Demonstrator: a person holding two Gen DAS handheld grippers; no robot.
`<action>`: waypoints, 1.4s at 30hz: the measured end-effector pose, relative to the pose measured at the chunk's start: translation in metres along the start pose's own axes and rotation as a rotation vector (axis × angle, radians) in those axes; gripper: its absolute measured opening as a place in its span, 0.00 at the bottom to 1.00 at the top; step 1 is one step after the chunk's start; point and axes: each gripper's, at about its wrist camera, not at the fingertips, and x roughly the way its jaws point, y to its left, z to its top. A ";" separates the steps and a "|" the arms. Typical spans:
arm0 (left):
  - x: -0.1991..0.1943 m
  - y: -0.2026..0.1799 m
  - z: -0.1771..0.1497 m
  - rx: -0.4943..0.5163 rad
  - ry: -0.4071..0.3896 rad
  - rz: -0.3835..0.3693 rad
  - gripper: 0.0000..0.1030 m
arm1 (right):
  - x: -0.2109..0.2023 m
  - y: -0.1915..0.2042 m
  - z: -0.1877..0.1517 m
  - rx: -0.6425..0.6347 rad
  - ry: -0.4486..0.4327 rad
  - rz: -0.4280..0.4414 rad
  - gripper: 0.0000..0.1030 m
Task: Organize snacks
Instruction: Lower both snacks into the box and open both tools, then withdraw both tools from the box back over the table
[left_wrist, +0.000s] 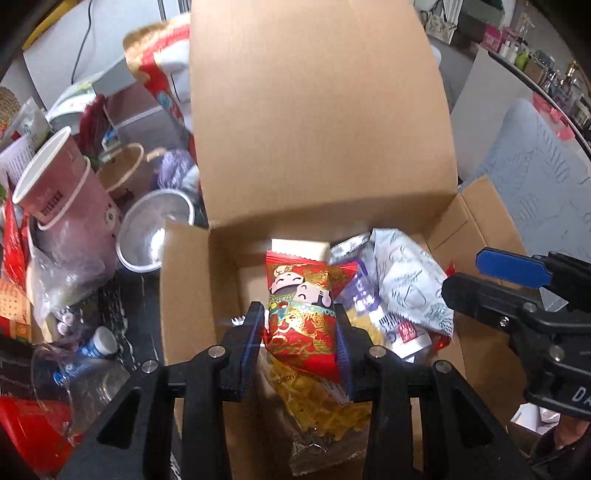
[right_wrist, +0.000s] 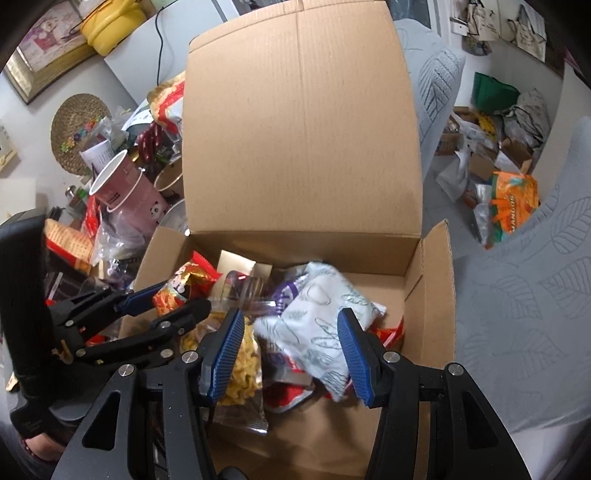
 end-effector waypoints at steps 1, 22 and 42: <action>0.001 0.000 -0.001 -0.001 0.007 -0.012 0.35 | 0.000 0.000 -0.001 0.001 0.004 0.000 0.51; -0.033 -0.007 -0.002 0.029 -0.017 0.077 0.68 | -0.037 0.007 -0.016 0.008 0.001 -0.040 0.51; -0.168 -0.015 -0.022 0.049 -0.233 0.067 0.68 | -0.143 0.051 -0.033 -0.024 -0.163 -0.066 0.51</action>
